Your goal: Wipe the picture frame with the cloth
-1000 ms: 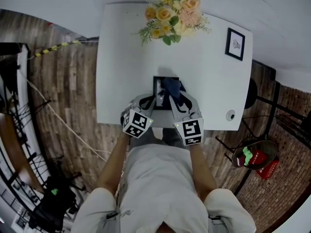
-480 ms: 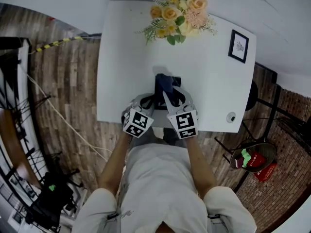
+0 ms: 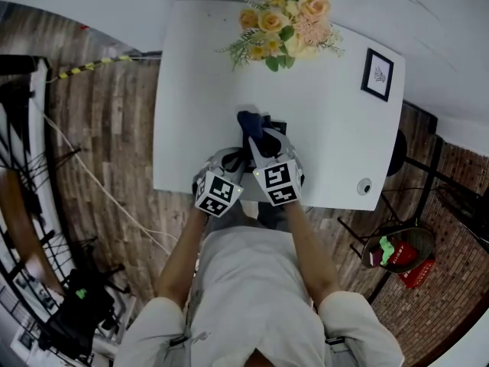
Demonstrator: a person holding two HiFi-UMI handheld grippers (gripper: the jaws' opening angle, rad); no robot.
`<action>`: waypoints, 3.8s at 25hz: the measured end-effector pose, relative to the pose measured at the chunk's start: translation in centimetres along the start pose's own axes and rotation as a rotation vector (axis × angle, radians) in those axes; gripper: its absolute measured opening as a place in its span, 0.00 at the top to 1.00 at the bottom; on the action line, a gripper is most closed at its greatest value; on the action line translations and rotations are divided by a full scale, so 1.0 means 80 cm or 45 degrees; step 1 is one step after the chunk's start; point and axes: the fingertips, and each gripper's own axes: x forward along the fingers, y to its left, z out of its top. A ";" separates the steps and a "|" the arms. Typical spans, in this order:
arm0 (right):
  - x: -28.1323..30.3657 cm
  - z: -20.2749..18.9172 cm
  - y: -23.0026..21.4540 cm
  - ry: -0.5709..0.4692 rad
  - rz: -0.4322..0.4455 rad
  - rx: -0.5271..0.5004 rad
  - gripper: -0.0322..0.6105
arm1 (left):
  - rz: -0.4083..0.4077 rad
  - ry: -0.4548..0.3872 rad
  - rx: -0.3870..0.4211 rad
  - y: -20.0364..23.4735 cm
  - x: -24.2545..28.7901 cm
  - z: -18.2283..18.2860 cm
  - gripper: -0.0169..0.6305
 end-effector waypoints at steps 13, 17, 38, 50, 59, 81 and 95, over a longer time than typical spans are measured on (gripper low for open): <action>0.012 -0.013 0.003 0.133 -0.056 -0.159 0.80 | -0.001 0.003 -0.013 -0.001 -0.001 -0.003 0.94; 0.007 -0.019 -0.004 0.148 -0.076 -0.171 0.80 | 0.002 -0.006 -0.003 0.001 -0.001 0.000 0.94; -0.044 -0.046 -0.068 0.193 -0.256 -0.092 0.80 | -0.040 -0.016 -0.005 -0.001 0.002 -0.002 0.94; -0.070 -0.075 -0.092 0.226 -0.368 -0.021 0.80 | -0.048 -0.020 0.040 0.000 0.002 0.001 0.94; -0.094 -0.055 -0.086 0.163 -0.411 -0.008 0.80 | -0.068 -0.025 0.039 -0.001 0.003 0.001 0.94; -0.065 -0.011 0.033 0.050 -0.163 -0.061 0.80 | -0.065 -0.015 0.042 -0.001 0.001 -0.001 0.94; -0.033 -0.049 0.037 0.080 -0.147 0.052 0.80 | -0.060 -0.022 0.049 0.000 0.000 0.002 0.94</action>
